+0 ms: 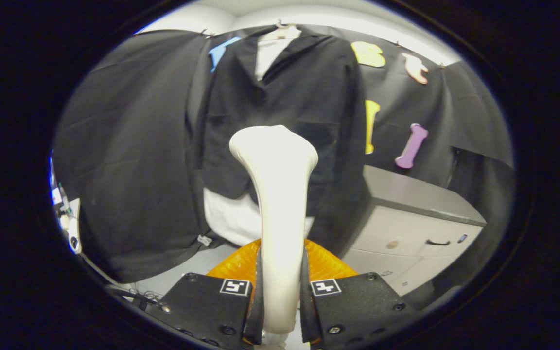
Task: Iron the clothes twice with a garment steamer, once on the left side and once on the right side.
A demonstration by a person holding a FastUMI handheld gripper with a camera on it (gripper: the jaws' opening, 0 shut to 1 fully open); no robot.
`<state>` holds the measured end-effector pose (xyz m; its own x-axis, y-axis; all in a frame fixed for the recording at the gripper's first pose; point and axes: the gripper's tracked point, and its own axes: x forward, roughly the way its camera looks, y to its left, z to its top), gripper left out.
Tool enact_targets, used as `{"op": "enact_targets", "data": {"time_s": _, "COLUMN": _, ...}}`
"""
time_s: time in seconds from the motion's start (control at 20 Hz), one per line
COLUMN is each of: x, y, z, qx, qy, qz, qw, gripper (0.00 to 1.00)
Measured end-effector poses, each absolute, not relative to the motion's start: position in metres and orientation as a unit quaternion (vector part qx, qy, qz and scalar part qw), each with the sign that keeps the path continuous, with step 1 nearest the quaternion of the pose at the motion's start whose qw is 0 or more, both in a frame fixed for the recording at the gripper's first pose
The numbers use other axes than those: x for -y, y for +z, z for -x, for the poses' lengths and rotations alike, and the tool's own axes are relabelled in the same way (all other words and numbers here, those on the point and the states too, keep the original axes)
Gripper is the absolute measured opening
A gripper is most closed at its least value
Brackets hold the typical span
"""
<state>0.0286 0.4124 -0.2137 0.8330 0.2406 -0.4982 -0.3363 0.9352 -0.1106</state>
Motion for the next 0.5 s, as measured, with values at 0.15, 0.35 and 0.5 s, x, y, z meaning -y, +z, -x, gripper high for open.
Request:
{"op": "enact_targets", "data": {"time_s": 0.15, "x": -0.396, "y": -0.196, "z": -0.034, "qx": -0.225, "qy": 0.127, "qz": 0.077, "qw": 0.963, "gripper": 0.32}}
{"op": "enact_targets", "data": {"time_s": 0.35, "x": -0.361, "y": -0.177, "z": -0.042, "qx": -0.212, "qy": 0.121, "qz": 0.05, "qw": 0.968, "gripper": 0.32}}
{"op": "enact_targets", "data": {"time_s": 0.5, "x": -0.329, "y": -0.17, "z": -0.045, "qx": -0.21, "qy": 0.112, "qz": 0.033, "qw": 0.971, "gripper": 0.32}}
